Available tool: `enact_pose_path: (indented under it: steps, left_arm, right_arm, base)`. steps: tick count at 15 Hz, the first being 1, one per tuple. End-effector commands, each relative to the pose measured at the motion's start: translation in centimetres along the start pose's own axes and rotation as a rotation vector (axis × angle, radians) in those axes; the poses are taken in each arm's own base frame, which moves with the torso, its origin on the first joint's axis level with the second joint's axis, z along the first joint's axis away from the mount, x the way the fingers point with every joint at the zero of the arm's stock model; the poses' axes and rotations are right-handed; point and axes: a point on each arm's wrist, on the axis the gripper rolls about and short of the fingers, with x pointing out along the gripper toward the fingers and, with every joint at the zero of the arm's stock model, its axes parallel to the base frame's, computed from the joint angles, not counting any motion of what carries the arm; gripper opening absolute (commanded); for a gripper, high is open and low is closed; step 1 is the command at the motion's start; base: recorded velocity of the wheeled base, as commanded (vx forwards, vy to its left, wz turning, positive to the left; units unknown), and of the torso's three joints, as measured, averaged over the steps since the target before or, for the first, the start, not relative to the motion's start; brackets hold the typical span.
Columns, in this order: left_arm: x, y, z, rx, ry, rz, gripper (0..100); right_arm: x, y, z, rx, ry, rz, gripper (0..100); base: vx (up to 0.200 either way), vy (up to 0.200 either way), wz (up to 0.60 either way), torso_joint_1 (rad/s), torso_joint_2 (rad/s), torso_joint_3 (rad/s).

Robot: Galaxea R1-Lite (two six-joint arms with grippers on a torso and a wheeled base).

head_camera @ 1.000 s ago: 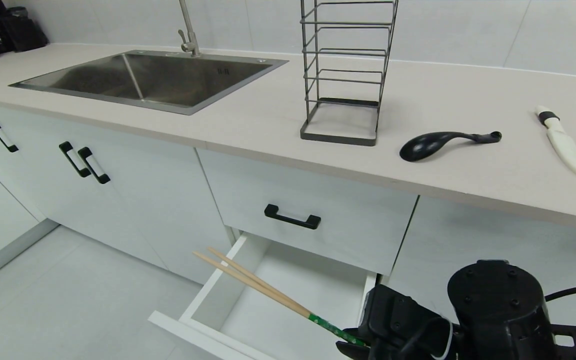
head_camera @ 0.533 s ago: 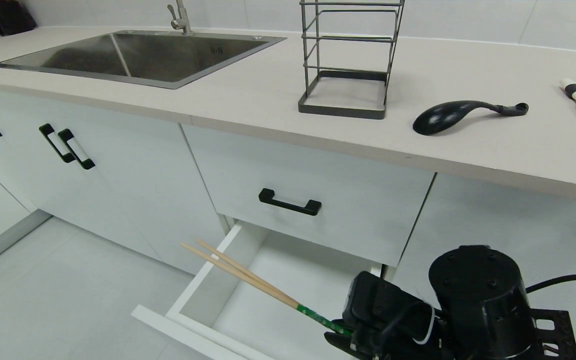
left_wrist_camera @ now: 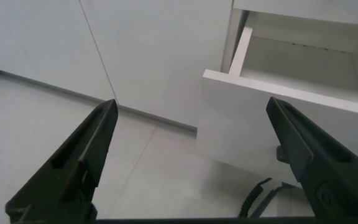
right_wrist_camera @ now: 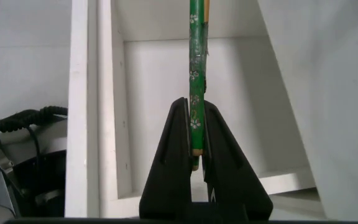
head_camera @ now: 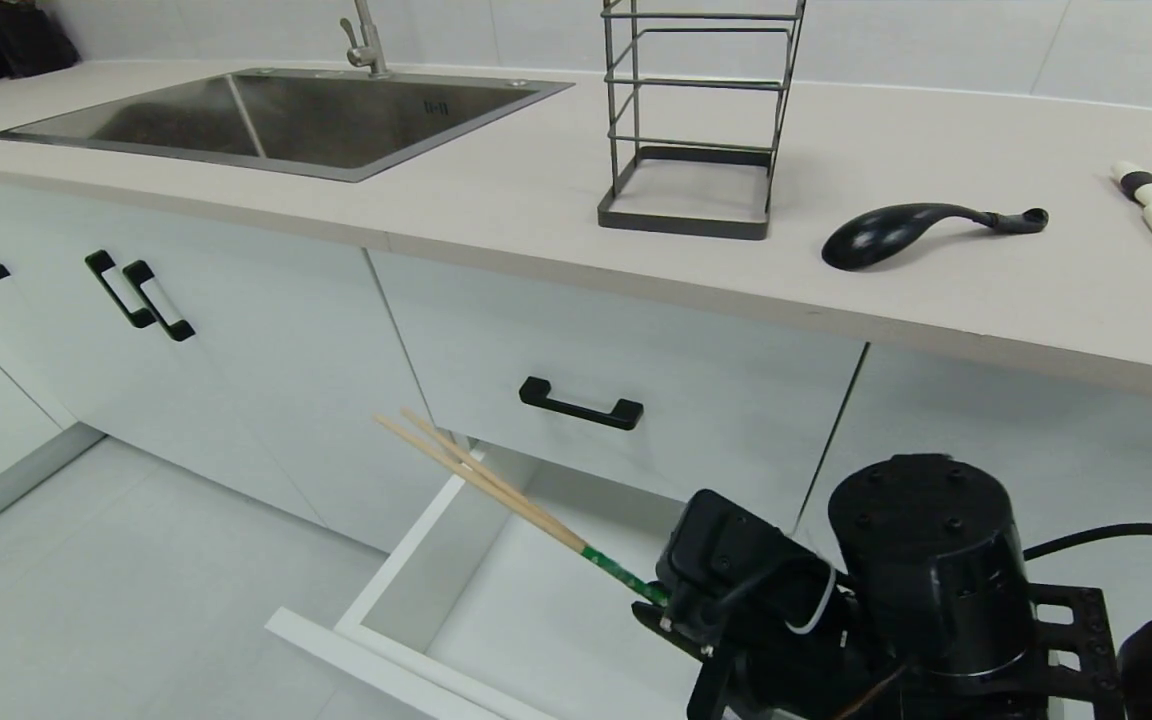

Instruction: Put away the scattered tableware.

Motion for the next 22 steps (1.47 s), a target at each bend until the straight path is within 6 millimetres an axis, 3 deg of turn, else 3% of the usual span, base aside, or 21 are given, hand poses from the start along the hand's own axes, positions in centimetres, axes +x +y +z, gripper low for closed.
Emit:
enact_pose_path:
  steps: [1, 8, 17, 22]
  left_arm:
    - [0.0, 0.0, 0.0, 0.000, 0.001, 0.000, 100]
    - [0.0, 0.0, 0.0, 0.000, 0.001, 0.000, 100]
    - [0.0, 0.0, 0.0, 0.000, 0.001, 0.000, 100]
    - [0.0, 0.0, 0.0, 0.000, 0.001, 0.000, 100]
  right_arm:
    - [2.0, 1.2, -0.9, -0.014, 0.055, 0.024, 0]
    - [4.7, 1.7, -1.9, 0.049, 0.152, -0.081, 0]
    - [5.8, 1.9, -3.4, 0.113, 0.240, -0.121, 0]
    - [7.8, 1.2, -4.0, 0.140, 0.273, -0.147, 0]
  base:
    - [0.000, 0.000, 0.00, 0.000, 0.00, 0.000]
    - [0.000, 0.000, 0.00, 0.000, 0.00, 0.000]
    - [0.000, 0.000, 0.00, 0.000, 0.00, 0.000]
    - [0.000, 0.000, 0.00, 0.000, 0.00, 0.000]
